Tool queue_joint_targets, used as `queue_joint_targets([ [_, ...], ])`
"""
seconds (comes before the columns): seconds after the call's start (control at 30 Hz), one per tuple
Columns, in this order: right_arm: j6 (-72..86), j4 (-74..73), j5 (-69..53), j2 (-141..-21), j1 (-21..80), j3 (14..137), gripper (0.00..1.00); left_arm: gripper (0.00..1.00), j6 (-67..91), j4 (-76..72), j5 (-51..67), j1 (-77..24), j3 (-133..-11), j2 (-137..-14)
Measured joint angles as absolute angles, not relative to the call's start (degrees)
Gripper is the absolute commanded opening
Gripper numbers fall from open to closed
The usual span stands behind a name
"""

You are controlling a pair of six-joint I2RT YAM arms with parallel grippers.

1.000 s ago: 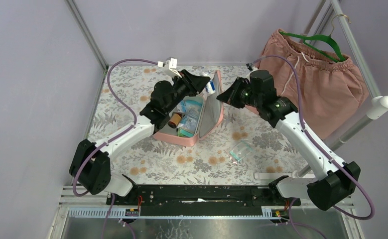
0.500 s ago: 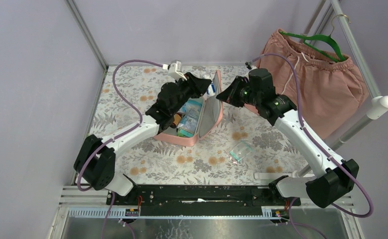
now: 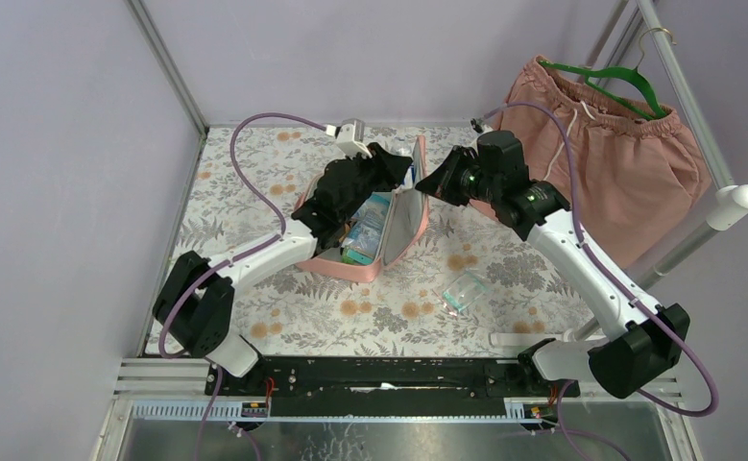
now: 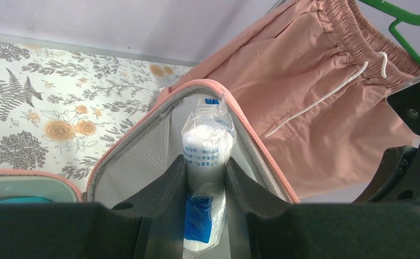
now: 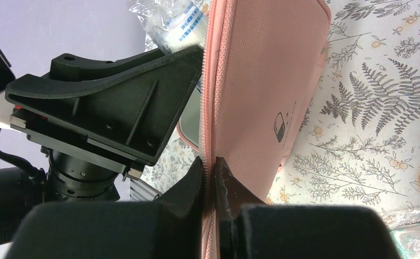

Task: Organize the medicine kit
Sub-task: Place the medical item at the medicine box.

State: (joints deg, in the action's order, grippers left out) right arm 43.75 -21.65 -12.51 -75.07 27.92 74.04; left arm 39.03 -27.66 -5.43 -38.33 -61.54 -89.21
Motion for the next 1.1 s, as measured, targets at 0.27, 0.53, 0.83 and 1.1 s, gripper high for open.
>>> queue_joint_targets([
  [0.27, 43.64, -21.89, -12.45, -75.29, 28.23, 74.30, 0.00, 0.27, 33.08, -23.55, -10.22, -41.21, -64.69, -89.78],
  [0.53, 43.51, -22.48, -11.94, -75.83, 28.53, 75.07, 0.00, 0.27, 30.24, -20.67, -12.51, -42.41, -65.71, -90.17],
  [0.83, 43.38, -23.38, -11.55, -76.07, 28.71, 75.64, 0.00, 0.27, 29.58, -19.64, -12.86, -42.85, -65.30, -90.43],
  [1.1, 42.94, -24.62, -11.05, -76.18, 28.75, 76.12, 0.00, 0.26, 26.30, -17.98, -12.84, -43.83, -66.00, -91.20],
])
